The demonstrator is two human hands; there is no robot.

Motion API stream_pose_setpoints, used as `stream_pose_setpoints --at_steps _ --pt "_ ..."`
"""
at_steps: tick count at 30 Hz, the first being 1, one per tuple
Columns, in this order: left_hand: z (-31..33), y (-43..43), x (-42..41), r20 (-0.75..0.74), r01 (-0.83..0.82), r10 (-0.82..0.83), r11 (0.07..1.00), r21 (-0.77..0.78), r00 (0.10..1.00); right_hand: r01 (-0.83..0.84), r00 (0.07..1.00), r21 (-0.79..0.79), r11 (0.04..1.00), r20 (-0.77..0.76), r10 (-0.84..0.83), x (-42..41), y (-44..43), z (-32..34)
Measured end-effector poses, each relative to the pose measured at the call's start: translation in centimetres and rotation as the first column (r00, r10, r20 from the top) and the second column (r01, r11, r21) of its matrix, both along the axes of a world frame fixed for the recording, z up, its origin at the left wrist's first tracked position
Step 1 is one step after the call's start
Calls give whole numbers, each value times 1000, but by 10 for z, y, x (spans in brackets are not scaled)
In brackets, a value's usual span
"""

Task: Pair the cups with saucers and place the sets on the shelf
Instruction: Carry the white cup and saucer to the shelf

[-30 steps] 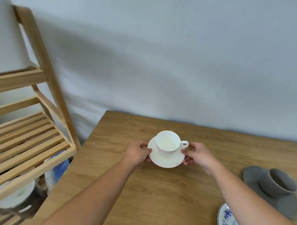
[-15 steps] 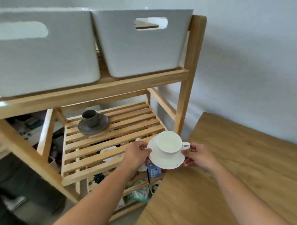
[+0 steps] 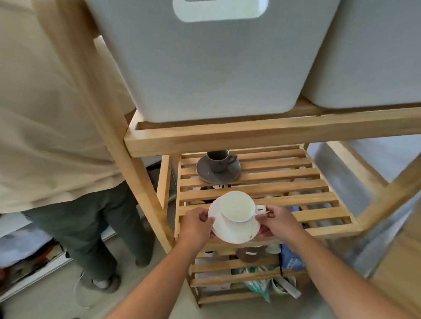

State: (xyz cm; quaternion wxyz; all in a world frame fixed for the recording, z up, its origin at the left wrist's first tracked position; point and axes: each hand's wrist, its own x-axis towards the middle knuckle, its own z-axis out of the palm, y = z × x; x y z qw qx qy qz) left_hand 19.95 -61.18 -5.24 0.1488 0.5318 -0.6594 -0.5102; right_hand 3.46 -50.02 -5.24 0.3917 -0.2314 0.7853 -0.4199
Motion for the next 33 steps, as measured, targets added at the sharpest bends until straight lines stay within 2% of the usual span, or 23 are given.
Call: stream_pose_setpoints --at_steps 3,7,13,20,29,33 --pt "-12 -14 2 8 -57 56 998 5 998 -27 998 20 999 -50 28 0 -23 -6" --pt "-22 -23 -2 7 -108 108 993 37 994 -44 999 28 999 -27 45 -5 -41 -13" --pt "-31 -28 -10 43 -157 158 988 -7 987 -47 996 69 997 -70 52 -9 -53 -24" --pt "-32 -30 -13 80 -162 166 986 -46 983 -30 992 77 997 -121 39 -8 -54 -28" --pt "-25 -28 -11 55 -201 203 979 -32 978 45 992 57 997 -124 -38 0 -49 -22" --pt "-11 -14 -3 125 -141 153 985 -101 980 83 985 43 996 -156 -75 2 -34 -15"
